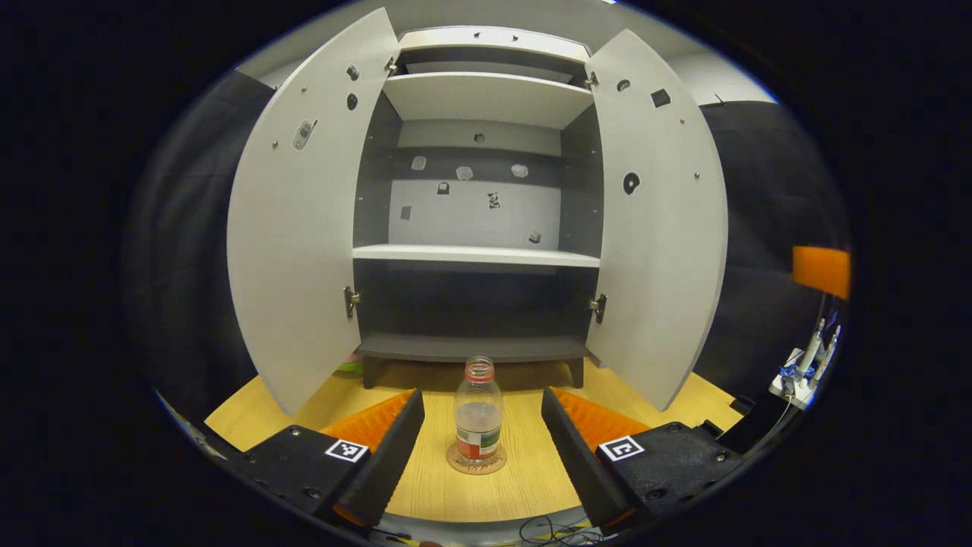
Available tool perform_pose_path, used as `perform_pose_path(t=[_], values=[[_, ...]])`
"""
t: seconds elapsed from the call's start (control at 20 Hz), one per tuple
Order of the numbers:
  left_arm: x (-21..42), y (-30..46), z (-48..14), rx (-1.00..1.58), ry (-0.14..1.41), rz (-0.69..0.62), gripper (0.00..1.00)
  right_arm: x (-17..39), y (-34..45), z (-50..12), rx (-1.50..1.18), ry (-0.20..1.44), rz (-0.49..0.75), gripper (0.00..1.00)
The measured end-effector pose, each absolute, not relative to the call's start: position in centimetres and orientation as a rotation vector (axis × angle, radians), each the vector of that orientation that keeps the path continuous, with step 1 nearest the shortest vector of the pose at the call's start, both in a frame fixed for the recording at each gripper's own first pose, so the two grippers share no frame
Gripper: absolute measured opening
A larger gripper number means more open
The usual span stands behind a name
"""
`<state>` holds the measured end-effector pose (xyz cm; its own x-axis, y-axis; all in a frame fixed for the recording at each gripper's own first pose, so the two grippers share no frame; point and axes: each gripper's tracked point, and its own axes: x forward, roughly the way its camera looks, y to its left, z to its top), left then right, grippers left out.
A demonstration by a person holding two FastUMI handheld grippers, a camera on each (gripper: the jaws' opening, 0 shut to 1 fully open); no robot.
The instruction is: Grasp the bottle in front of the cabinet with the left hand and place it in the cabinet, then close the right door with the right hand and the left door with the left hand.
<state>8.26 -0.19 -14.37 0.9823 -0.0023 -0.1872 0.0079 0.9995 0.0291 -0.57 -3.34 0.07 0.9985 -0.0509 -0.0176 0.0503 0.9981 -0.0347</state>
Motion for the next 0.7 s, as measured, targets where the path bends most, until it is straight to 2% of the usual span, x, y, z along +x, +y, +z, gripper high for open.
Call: perform_pose_path(t=[0.6, 0.65, 0.7], values=[[15.7, 1.1, -25.3, 0.061, 0.353, 0.014, 0.95, 0.6, -7.4, -0.7, -0.027, 0.077, -0.145, 0.96], [16.1, 1.1, -25.8, 0.066, 0.362, 0.017, 0.95, 0.7, -7.7, -0.7, -0.028, 0.082, -0.150, 1.00], [16.4, 1.3, -26.4, 0.069, 0.374, 0.020, 0.95, 0.9, -7.9, -0.8, -0.031, 0.086, -0.154, 1.00]])
